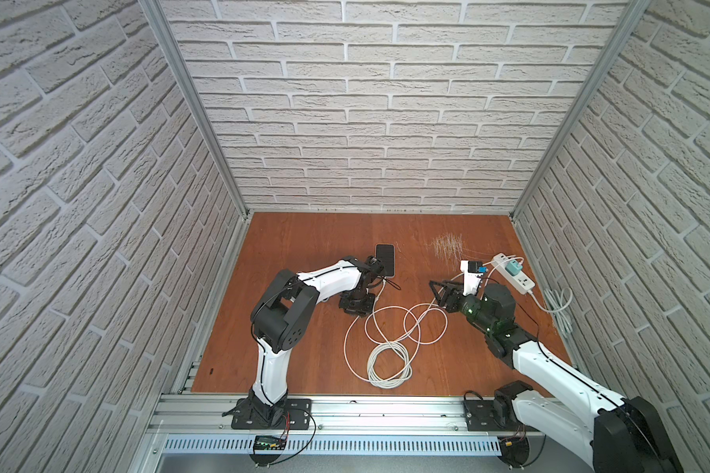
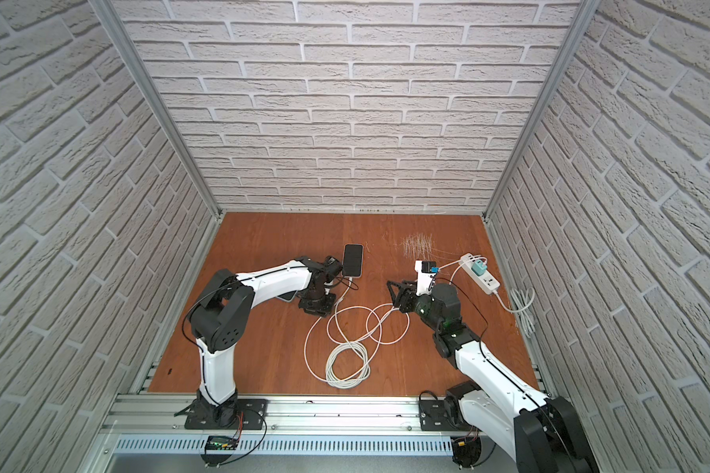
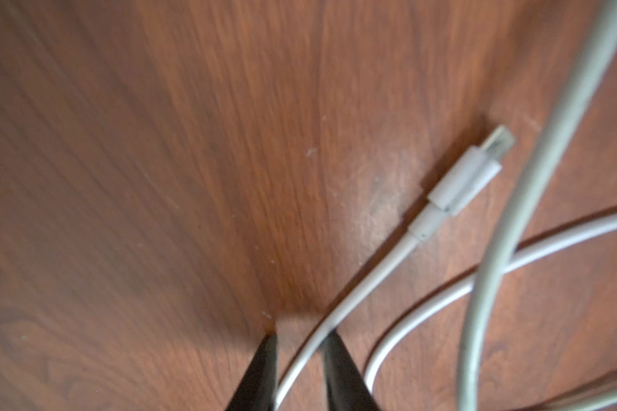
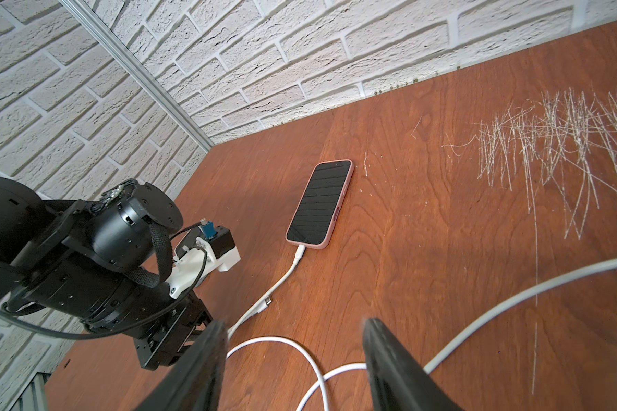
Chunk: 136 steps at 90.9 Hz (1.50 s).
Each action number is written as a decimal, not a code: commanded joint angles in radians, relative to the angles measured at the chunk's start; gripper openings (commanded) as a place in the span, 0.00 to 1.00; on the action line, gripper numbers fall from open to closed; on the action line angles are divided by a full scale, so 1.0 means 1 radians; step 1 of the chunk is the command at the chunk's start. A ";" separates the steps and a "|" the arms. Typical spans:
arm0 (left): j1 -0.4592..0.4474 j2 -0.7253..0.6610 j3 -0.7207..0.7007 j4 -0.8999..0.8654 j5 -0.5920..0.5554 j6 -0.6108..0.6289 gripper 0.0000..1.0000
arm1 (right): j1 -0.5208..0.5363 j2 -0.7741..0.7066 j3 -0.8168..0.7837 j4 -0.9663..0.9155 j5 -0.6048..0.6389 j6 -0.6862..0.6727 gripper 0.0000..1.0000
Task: Plug the charging cable into the phone
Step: Pick up the charging cable from the center of the board.
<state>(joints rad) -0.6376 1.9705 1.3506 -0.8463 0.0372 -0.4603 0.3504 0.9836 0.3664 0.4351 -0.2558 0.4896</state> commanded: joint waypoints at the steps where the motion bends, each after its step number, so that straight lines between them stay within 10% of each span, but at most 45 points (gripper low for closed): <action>1: -0.002 0.074 -0.074 0.025 0.005 0.005 0.18 | -0.004 -0.018 -0.012 0.056 0.006 0.000 0.66; 29: -0.002 -0.011 -0.176 0.068 -0.021 -0.033 0.00 | -0.004 -0.016 -0.008 0.056 0.005 -0.001 0.66; 86: -0.036 -0.538 -0.405 0.337 -0.248 -0.101 0.00 | 0.001 -0.012 0.019 0.062 -0.083 0.000 0.63; 136: -0.098 -0.861 -0.634 0.611 -0.218 -0.082 0.00 | 0.239 0.377 0.278 0.214 -0.210 0.143 0.56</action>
<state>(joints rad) -0.7216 1.1313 0.7399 -0.3244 -0.1989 -0.5568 0.5346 1.2900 0.5842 0.5446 -0.4259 0.5880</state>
